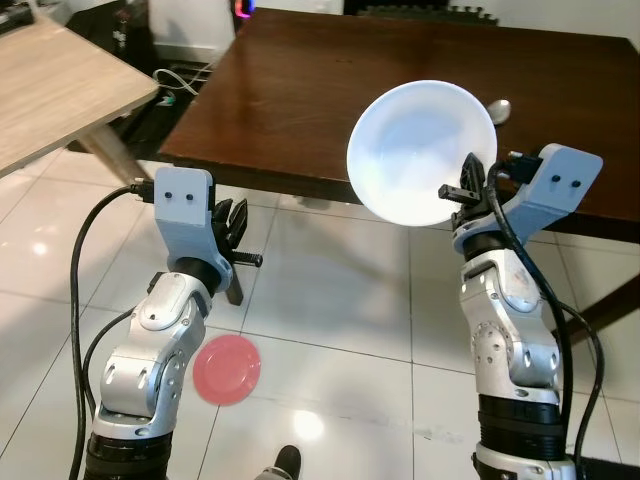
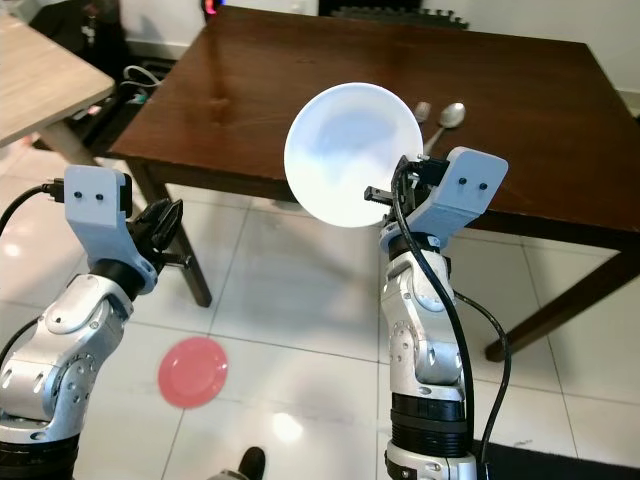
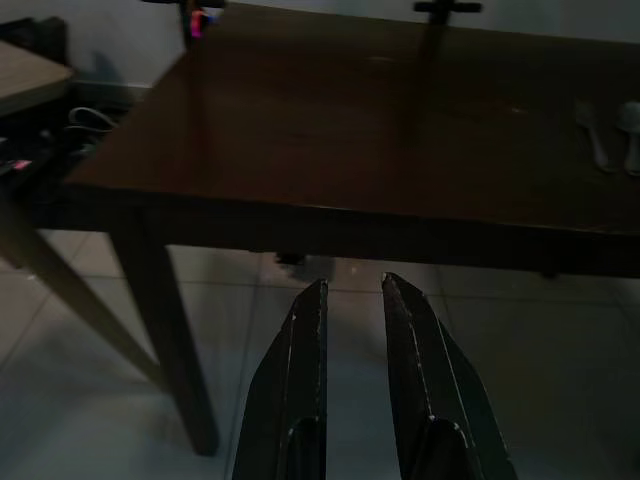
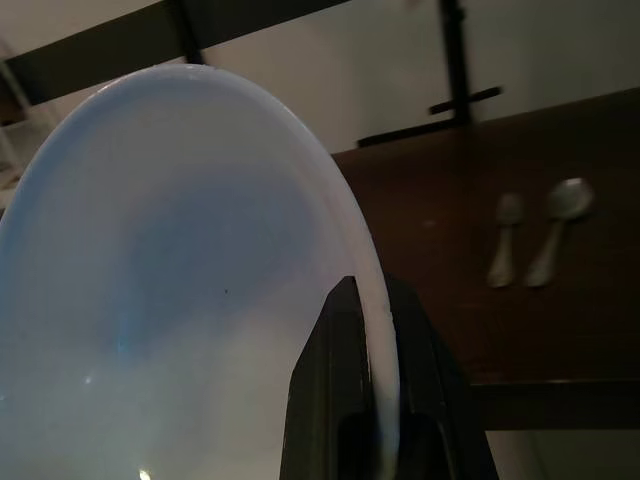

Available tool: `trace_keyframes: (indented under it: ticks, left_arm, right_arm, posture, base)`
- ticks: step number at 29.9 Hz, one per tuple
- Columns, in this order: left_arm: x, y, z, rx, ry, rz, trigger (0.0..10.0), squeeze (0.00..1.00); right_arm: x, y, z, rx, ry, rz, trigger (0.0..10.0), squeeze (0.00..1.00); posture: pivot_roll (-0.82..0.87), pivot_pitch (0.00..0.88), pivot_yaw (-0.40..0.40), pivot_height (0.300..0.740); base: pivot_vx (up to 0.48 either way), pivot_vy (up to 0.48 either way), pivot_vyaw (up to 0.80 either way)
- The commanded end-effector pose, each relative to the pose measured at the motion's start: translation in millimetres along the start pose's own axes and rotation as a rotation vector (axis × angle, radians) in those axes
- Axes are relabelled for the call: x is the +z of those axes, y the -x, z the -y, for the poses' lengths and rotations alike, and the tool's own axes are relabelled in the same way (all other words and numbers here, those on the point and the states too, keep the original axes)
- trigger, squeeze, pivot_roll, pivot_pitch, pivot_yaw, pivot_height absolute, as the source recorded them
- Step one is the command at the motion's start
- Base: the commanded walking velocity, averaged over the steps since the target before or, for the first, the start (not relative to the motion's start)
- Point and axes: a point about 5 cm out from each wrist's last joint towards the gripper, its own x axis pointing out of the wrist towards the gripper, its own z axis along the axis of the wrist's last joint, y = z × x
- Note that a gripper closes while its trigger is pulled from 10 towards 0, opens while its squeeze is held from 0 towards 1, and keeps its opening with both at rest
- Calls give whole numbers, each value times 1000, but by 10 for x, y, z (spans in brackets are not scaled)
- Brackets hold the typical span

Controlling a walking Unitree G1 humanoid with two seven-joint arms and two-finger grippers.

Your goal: Setting the table

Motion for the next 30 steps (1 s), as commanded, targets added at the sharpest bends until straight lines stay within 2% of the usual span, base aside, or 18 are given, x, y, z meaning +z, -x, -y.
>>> trace_keyframes:
  ticks: [1, 30]
  left_arm:
    - [-66, 14, -24, 9, -8, -36, 10000, 0]
    - [-71, 1, -12, -2, -16, -40, 10000, 0]
  right_arm:
    - [1, 22, -6, 1, -15, 2, 10000, 0]
    - [-21, 17, -25, 8, -29, -3, 10000, 0]
  posture:
    - [49, 117, 80, 740]
    - [53, 105, 83, 740]
  base:
    - [0, 0, 800]
    - [0, 0, 800]
